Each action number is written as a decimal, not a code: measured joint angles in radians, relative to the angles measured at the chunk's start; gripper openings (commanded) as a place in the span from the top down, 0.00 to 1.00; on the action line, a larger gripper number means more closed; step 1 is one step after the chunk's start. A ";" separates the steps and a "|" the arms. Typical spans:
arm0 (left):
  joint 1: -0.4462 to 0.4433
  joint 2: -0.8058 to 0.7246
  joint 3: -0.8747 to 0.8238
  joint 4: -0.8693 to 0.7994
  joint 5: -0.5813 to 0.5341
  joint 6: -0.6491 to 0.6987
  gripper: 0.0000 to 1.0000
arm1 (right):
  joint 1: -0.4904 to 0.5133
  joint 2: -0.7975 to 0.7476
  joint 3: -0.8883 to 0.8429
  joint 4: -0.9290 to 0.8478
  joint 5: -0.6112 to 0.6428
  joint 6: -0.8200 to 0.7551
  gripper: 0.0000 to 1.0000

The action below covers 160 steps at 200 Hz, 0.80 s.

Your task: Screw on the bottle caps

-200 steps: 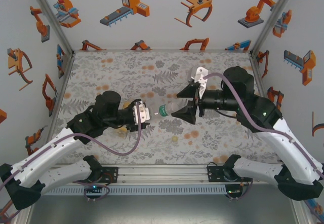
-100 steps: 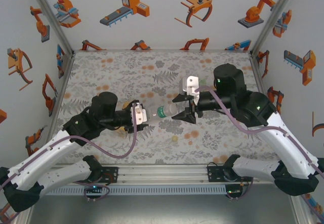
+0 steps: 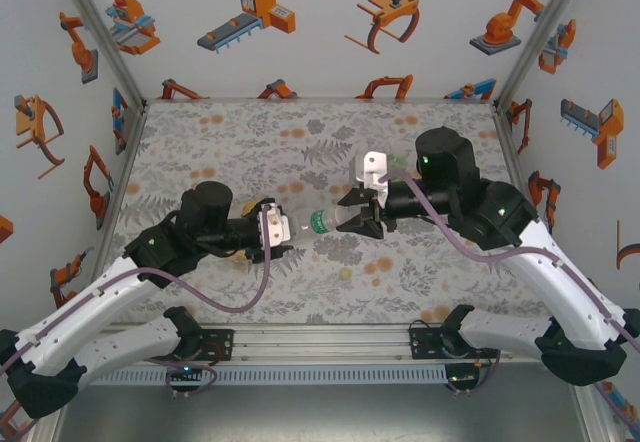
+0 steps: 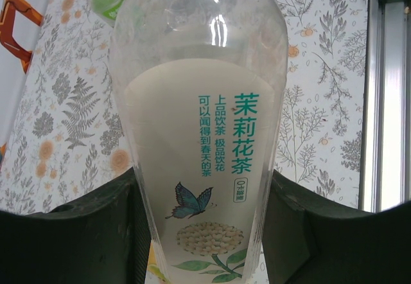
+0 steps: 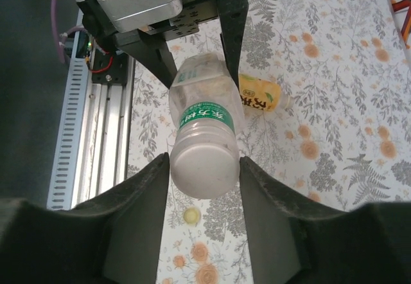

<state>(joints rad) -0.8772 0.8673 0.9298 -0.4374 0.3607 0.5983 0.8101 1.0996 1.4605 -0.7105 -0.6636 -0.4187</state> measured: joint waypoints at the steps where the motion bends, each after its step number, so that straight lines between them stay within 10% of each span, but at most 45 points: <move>1: 0.000 0.000 0.000 0.000 0.000 0.000 1.00 | 0.000 0.000 0.000 0.000 0.000 -0.001 0.64; 56: 0.000 0.000 0.000 -0.005 -0.005 -0.004 1.00 | -0.001 -0.015 -0.039 0.064 0.035 0.154 1.00; 160: 0.000 0.010 -0.001 0.011 -0.069 -0.063 1.00 | 0.003 -0.053 -0.119 0.092 0.415 1.363 1.00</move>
<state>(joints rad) -0.8768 0.8772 0.9291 -0.4267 0.2920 0.5358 0.8135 1.0470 1.3418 -0.6182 -0.2481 0.9440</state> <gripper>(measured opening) 0.548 0.415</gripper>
